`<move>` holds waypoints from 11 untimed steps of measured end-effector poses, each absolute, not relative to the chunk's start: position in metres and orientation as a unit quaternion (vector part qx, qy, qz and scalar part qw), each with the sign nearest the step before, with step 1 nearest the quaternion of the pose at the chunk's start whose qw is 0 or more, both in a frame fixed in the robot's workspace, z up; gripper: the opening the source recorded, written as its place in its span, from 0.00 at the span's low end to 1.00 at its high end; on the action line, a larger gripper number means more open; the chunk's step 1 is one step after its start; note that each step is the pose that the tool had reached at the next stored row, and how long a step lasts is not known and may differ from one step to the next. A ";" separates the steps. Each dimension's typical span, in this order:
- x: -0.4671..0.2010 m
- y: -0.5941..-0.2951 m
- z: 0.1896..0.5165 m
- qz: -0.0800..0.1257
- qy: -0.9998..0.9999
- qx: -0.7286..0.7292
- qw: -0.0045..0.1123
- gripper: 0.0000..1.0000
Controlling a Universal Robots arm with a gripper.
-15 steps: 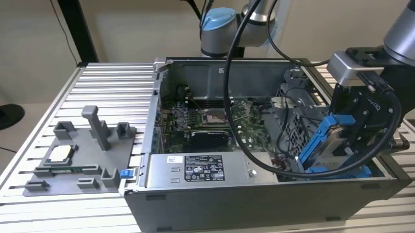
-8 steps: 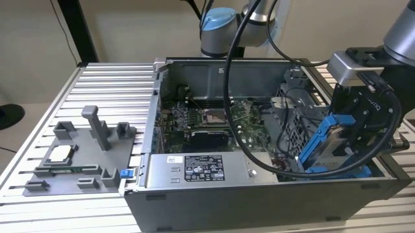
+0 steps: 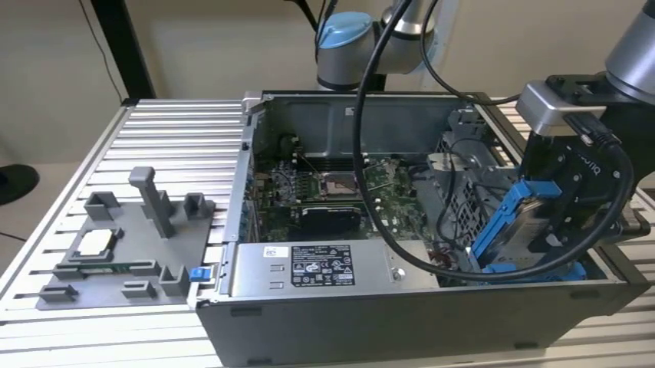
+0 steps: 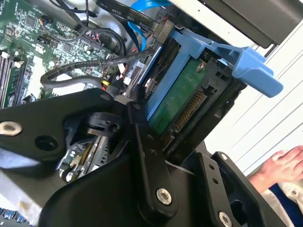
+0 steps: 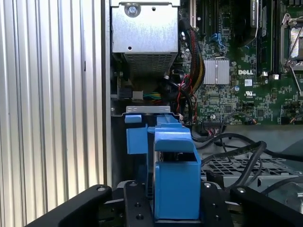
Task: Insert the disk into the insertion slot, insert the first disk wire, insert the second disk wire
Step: 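Insert the disk into the insertion slot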
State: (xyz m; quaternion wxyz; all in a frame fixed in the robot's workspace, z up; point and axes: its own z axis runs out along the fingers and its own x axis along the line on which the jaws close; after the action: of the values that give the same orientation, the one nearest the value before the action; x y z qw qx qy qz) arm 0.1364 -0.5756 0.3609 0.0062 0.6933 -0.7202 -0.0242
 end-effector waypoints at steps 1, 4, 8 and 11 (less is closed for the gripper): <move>0.136 -0.576 0.361 -0.024 -0.720 0.693 0.006 1.00; 0.136 -0.576 0.361 -0.024 -0.720 0.693 0.006 1.00; 0.136 -0.576 0.361 -0.024 -0.720 0.693 0.006 1.00; 0.136 -0.576 0.362 -0.024 -0.720 0.693 0.006 1.00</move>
State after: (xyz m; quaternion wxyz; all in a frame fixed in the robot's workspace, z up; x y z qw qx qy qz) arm 0.1363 -0.5756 0.3615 0.0062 0.6933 -0.7203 -0.0242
